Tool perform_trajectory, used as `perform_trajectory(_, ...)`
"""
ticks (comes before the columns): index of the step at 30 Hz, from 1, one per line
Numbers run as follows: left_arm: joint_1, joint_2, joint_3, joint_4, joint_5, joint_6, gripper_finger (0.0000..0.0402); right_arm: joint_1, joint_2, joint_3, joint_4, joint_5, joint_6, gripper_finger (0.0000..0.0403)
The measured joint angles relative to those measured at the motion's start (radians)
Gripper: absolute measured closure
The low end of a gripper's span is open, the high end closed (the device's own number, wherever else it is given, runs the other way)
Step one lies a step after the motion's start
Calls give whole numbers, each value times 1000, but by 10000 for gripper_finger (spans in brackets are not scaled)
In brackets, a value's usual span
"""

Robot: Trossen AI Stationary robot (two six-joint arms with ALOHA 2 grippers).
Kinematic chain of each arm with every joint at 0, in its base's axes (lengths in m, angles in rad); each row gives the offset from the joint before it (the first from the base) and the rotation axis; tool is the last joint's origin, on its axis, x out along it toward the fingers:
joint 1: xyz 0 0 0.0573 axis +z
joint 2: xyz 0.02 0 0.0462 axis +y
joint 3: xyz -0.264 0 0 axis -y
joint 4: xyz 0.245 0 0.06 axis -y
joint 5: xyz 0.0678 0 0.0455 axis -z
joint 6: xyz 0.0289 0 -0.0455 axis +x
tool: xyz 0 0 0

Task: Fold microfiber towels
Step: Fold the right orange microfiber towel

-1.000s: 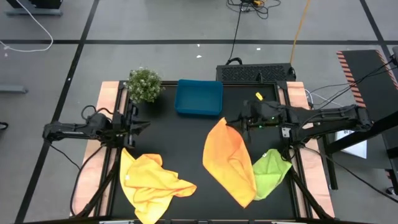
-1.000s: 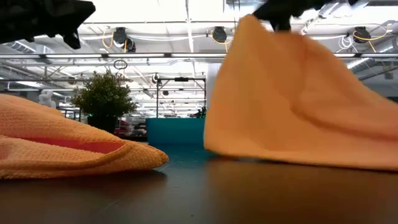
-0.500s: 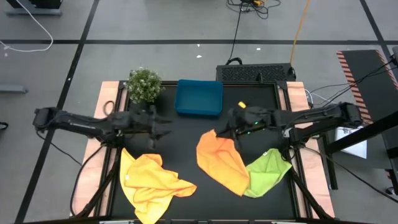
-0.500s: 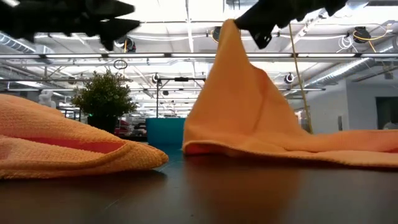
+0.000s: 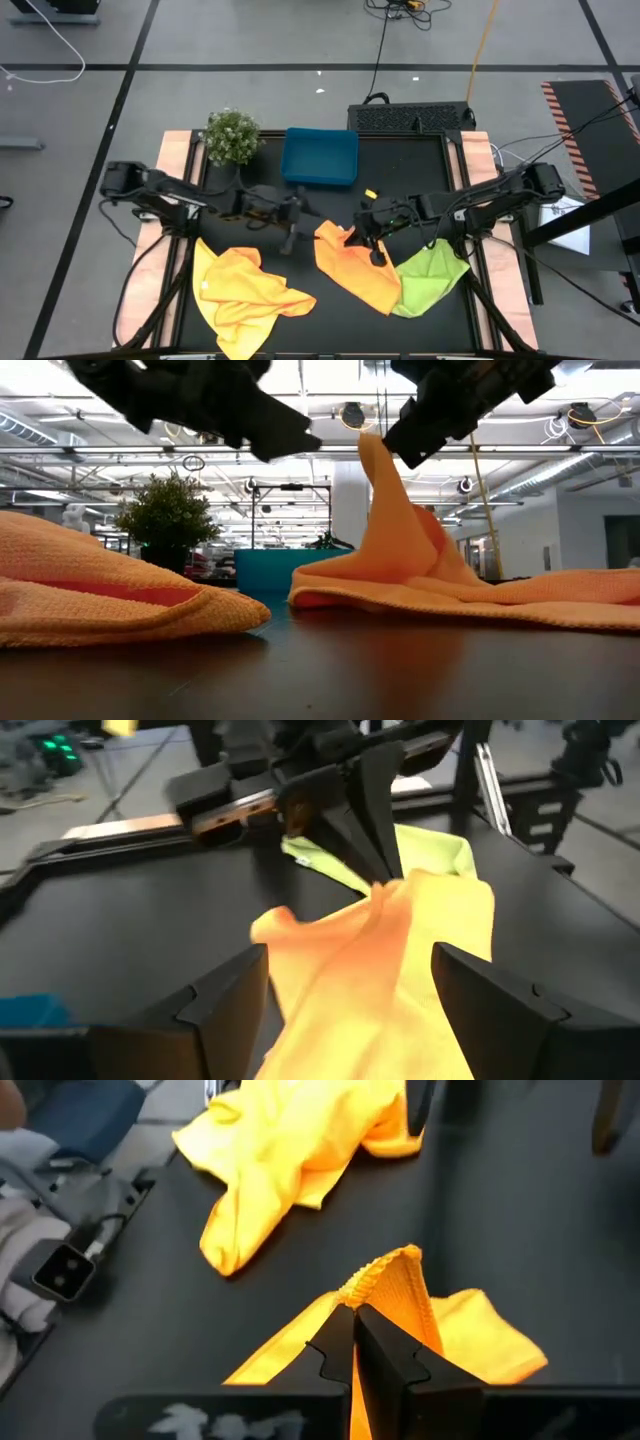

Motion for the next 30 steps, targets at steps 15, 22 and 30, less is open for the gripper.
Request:
perform_trajectory(15, -13, 277, 227, -11, 149, 91, 117, 22, 19, -1, 12, 46, -19, 403)
perform_trajectory(22, -13, 278, 227, -36, 152, 116, 126, 22, 19, -1, 2, 48, -18, 403)
perform_trajectory(30, -16, 273, 228, -40, 150, 140, 229, 22, 19, -1, -2, 94, -18, 403)
